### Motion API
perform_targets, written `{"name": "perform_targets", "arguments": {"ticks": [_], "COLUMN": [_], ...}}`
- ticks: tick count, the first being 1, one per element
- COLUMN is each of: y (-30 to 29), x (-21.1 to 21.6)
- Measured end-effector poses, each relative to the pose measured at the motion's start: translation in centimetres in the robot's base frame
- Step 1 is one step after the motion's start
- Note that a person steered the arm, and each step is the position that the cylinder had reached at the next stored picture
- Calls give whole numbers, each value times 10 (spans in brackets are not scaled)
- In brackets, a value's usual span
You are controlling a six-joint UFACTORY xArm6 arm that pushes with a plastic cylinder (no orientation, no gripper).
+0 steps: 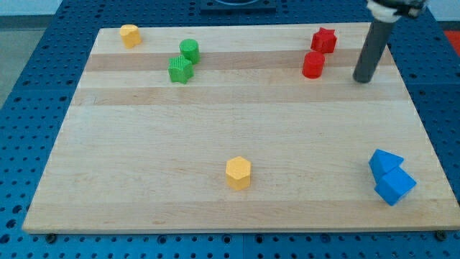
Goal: Push the red star to the top center of the board
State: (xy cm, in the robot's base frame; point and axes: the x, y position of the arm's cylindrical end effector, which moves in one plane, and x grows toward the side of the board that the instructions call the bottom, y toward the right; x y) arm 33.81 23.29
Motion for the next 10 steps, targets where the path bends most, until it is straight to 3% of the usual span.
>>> {"name": "perform_targets", "arguments": {"ticks": [3,10], "y": [6,-64], "x": [-93,-78]}}
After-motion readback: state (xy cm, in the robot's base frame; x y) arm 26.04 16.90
